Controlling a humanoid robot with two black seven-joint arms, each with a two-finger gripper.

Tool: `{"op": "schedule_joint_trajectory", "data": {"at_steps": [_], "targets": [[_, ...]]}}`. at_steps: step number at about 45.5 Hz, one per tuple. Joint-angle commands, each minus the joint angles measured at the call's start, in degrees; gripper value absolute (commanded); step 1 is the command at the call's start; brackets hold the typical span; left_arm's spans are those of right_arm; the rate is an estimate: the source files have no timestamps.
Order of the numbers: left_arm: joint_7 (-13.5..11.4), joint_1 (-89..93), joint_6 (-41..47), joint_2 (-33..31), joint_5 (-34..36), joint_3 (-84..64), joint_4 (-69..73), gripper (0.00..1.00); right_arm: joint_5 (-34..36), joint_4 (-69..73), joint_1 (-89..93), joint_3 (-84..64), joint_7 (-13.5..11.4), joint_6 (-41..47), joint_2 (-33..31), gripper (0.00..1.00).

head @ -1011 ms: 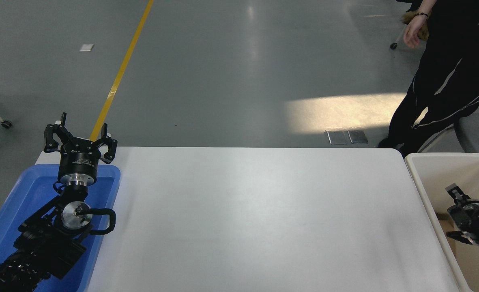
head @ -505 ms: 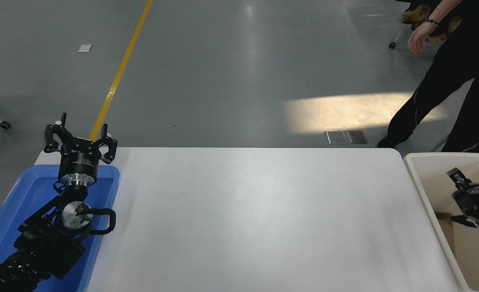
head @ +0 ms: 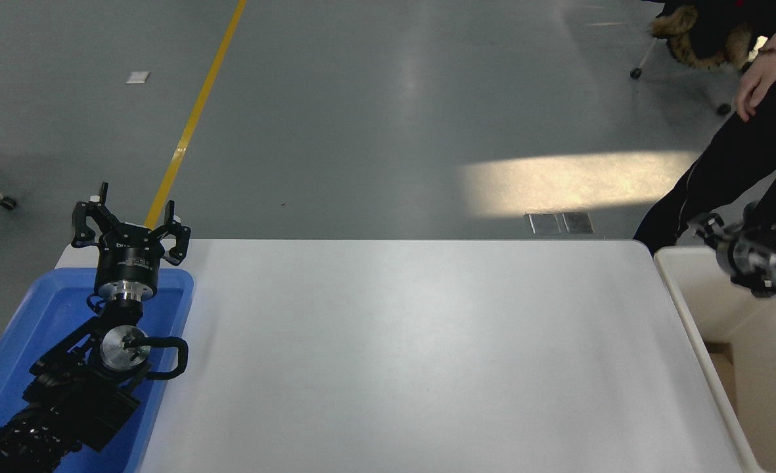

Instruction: Pick up paper ball place in dustbin

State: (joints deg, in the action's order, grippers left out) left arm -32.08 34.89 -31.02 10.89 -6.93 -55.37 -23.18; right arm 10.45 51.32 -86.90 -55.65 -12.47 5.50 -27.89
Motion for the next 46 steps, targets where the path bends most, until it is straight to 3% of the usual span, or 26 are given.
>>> {"op": "schedule_joint_trajectory", "data": {"at_steps": [1,13,21,46], "targets": [[0.00,0.00,-0.01,0.01,-0.02,0.00,-0.02,0.99,-4.38,28.55,-23.65,-9.47,-0.01,2.23,3.63,1.00],[0.00,-0.09,-0.01,0.01,-0.02,0.00,0.07,0.99,-3.42,45.44,-41.75,-9.57,-0.01,8.03,11.97,1.00],[0.00,-0.09,-0.01,0.01,-0.02,0.00,0.07,0.99,-2.63,48.68,-46.95,-6.32,-0.01,11.28,14.27,1.00],[0.00,-0.09,-0.01,-0.08,-0.02,-0.09,0.07,0.99,16.26,48.08,-48.71,-5.44,-0.89,13.13,18.84,1.00]]}}
